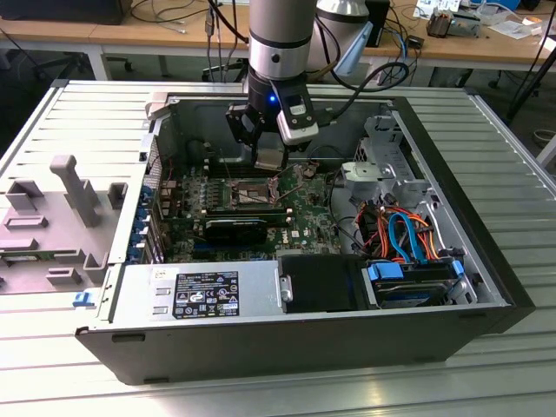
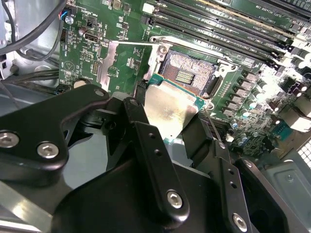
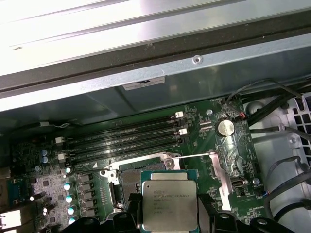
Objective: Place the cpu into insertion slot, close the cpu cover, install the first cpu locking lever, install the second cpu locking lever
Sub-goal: 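Place the cpu into insertion slot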
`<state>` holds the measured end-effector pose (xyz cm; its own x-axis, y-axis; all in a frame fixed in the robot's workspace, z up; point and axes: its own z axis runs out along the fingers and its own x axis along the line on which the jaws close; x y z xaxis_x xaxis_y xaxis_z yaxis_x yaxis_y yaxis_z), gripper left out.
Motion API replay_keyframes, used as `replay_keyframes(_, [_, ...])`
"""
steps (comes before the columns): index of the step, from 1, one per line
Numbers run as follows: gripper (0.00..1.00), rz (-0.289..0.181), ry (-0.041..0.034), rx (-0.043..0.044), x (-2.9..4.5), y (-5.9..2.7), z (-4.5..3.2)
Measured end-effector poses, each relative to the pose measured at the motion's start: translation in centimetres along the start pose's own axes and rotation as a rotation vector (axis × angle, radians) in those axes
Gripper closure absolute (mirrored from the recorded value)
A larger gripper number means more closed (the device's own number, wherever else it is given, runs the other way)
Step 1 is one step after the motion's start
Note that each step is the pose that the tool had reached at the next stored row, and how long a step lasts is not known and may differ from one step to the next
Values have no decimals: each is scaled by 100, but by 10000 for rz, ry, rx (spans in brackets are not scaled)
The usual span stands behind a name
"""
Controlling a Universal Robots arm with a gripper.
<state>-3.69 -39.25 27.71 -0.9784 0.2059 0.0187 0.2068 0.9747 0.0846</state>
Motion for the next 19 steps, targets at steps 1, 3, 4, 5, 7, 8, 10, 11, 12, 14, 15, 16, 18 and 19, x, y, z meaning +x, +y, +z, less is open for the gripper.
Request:
replay_keyframes(1, [46, 14, -1, 0, 0, 0, 0])
replay_keyframes(3, [46, 64, -5, 1, 0, 0, 0])
replay_keyframes(4, [46, 76, -7, 1, 0, 0, 0])
replay_keyframes(5, [46, 89, -8, 1, 0, 0, 0])
replay_keyframes(7, [46, 122, -11, 2, 0, 0, 0])
replay_keyframes(8, [46, 140, -13, 2, 0, 0, 0])
replay_keyframes(10, [46, 169, -15, 2, 0, 0, 0])
replay_keyframes(11, [46, 181, -16, 2, 0, 0, 0])
replay_keyframes(12, [46, 209, -19, 2, 0, 0, 0])
replay_keyframes(14, [46, 241, -22, 3, 0, 0, 0])
replay_keyframes(15, [46, 255, -23, 3, 0, 0, 0])
replay_keyframes(16, [46, 267, -24, 3, 0, 0, 0])
replay_keyframes(18, [46, 297, -27, 3, 0, 0, 0])
replay_keyframes(19, [46, 309, -29, 4, 0, 0, 0])
